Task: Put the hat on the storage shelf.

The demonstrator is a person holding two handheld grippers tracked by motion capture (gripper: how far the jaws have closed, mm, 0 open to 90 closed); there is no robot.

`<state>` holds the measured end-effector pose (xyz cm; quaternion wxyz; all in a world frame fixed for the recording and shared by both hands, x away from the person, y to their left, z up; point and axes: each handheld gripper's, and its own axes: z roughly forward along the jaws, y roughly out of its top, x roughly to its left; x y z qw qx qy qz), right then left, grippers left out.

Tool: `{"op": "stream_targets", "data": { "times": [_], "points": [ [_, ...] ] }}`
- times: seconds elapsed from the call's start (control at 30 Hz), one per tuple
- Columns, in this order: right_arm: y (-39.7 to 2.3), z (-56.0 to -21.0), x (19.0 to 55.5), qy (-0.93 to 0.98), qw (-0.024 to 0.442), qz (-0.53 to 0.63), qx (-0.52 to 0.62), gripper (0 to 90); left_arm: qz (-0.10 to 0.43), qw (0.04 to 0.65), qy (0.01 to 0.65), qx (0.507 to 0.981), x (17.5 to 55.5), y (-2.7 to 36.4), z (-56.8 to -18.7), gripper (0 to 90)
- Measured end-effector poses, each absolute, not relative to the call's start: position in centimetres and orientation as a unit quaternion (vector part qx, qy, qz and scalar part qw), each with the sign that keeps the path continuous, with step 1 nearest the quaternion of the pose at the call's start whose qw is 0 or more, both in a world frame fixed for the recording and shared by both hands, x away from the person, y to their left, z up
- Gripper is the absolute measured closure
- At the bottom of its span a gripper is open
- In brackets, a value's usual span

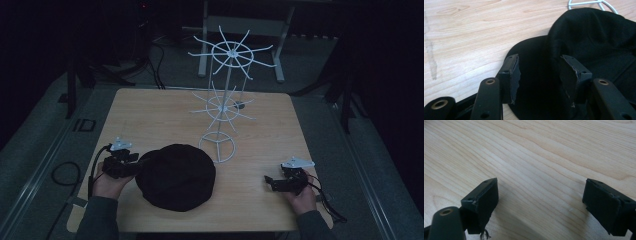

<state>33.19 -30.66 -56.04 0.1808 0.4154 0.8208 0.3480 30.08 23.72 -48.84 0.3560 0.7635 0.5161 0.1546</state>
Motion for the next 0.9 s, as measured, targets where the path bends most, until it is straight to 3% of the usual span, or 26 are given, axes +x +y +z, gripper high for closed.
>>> {"op": "stream_targets", "data": {
  "times": [0.27, 0.9],
  "points": [
    [-30.6, -56.0, 33.2, 0.820, 0.182, 0.348, 0.417, 13.4, 0.146, 0.336, 0.510, 0.779, 31.0, 22.2, -49.2, 51.0],
    [-30.6, -56.0, 33.1, 0.818, 0.182, 0.348, 0.420, 13.6, 0.161, 0.280, 0.520, 0.791, 32.0, 20.3, -50.8, 64.9]
  ]
}}
